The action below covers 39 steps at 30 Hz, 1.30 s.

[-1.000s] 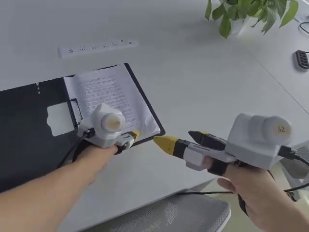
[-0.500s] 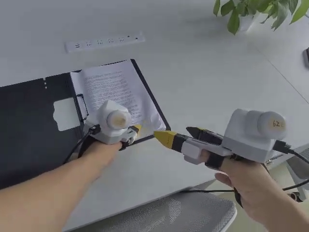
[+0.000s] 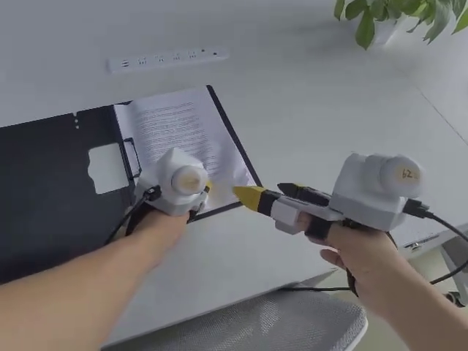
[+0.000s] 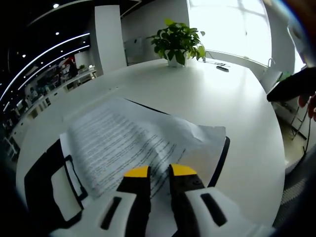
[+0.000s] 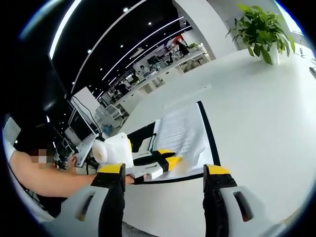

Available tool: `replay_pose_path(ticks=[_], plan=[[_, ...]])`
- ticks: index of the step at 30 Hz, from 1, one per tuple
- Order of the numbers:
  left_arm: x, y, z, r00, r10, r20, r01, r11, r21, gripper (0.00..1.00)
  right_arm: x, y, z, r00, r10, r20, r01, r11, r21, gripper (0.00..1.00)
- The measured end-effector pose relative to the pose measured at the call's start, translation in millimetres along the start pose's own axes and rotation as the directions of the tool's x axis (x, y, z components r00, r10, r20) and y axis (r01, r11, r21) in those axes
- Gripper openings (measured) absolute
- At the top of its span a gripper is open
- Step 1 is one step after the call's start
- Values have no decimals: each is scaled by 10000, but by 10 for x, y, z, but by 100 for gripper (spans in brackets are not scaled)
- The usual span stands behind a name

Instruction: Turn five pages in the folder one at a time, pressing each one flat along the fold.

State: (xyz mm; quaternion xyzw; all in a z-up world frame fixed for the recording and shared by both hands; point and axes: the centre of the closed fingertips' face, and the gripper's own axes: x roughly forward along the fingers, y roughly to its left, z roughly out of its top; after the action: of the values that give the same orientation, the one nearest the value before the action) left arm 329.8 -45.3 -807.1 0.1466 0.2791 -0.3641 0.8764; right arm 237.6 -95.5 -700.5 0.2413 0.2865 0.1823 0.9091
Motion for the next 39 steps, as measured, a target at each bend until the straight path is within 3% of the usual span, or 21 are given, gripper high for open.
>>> replay_pose_path(ticks=[6, 9, 11, 12, 16, 27, 39], plan=[[11, 4, 0, 10000, -4, 8, 4, 9999, -104, 11, 265, -142, 34, 9996, -274, -106, 275, 9996, 33, 54], [11, 3, 0, 10000, 45, 26, -45, 9998, -185, 11, 397, -283, 8, 9978, -603, -262, 613, 9973, 393, 46], [11, 1, 2, 10000, 54, 24, -54, 9998, -169, 11, 451, -336, -50, 9950, -753, -653, 803, 9937, 779, 42], [11, 3, 2, 10000, 55, 30, -54, 9998, -189, 11, 499, -356, -33, 9958, -741, -542, 778, 9945, 698, 40], [13, 9, 2, 10000, 81, 46, -80, 9997, -245, 11, 604, -450, -81, 9906, -1023, -910, 1089, 9916, 703, 35], [13, 16, 4, 9999, 121, 88, -118, 9994, -333, 10, 703, -663, -210, 9768, -1589, -1436, 1744, 9793, 1025, 23], [16, 17, 4, 9999, 141, 95, -137, 9990, -426, 10, 723, -733, -264, 9712, -1802, -1560, 1999, 9723, 1213, 5]])
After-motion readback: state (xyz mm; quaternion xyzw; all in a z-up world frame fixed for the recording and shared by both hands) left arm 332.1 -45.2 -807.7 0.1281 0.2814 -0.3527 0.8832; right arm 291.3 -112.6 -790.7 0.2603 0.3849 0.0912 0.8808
